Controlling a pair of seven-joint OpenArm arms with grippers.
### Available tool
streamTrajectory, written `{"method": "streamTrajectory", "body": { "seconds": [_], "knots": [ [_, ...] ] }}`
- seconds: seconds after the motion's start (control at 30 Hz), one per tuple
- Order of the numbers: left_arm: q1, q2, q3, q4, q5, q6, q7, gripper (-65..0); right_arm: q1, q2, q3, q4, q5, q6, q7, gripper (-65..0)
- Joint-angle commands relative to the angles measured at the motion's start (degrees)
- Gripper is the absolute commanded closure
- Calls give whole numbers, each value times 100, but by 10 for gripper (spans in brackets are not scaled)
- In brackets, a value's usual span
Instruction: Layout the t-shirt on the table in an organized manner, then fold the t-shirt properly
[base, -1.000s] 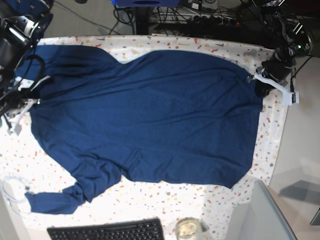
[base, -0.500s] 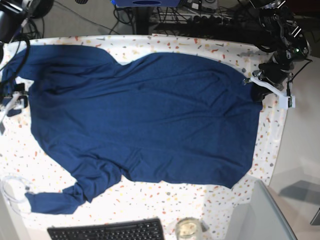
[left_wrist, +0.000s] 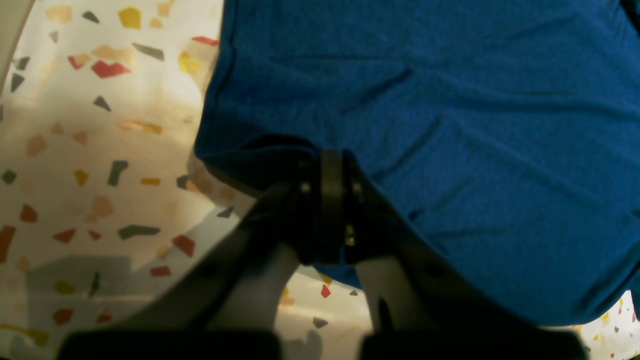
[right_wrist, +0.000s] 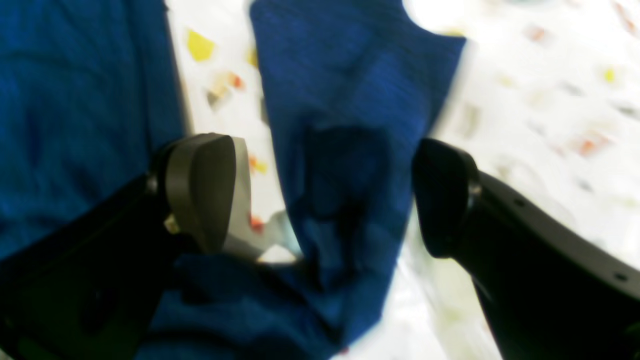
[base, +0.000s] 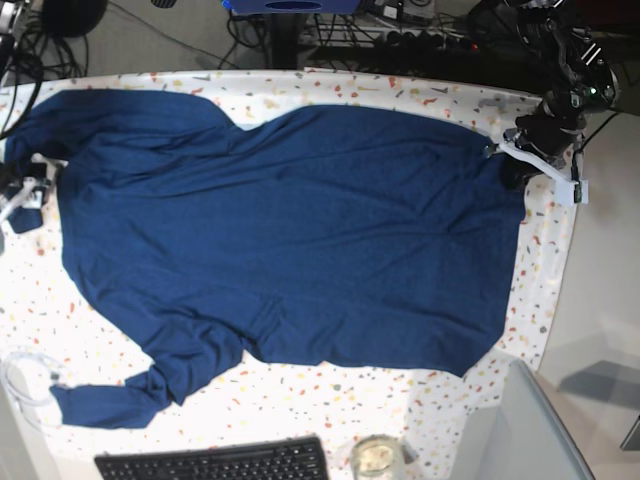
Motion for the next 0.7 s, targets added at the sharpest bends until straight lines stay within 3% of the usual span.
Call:
{"method": "streamTrajectory", "body": {
  "seconds": [0.0, 0.13, 0.2, 0.37, 0.4, 0.47, 0.53, 0.67],
  "knots": [
    [7, -57, -15, 95, -82, -15, -111, 0, 188, 215, -17, -141, 44, -8, 228, -509],
    [7, -57, -15, 95, -82, -15, -111, 0, 451, 303, -281, -932, 44, -8, 702, -504],
    [7, -57, -15, 95, -82, -15, -111, 0, 469, 303, -360, -1003, 44, -8, 764, -450],
    [7, -57, -15, 95, -82, -15, -111, 0, 469, 285, -307, -994, 62, -8, 773, -29],
    [7, -57, -15, 95, -82, -15, -111, 0, 451, 285, -307, -924, 62, -8, 764, 0],
    [7, -57, -15, 95, -82, -15, -111, 0, 276, 285, -254, -546, 79, -8, 562, -23],
    [7, -66, -15, 95, -82, -15, -111, 0, -94, 250, 185, 254, 79, 10, 96, 0],
    [50, -66, -15, 104, -64, -15, -128, 0, -938, -286, 941, 2628, 79, 45, -1074, 0]
  ]
}}
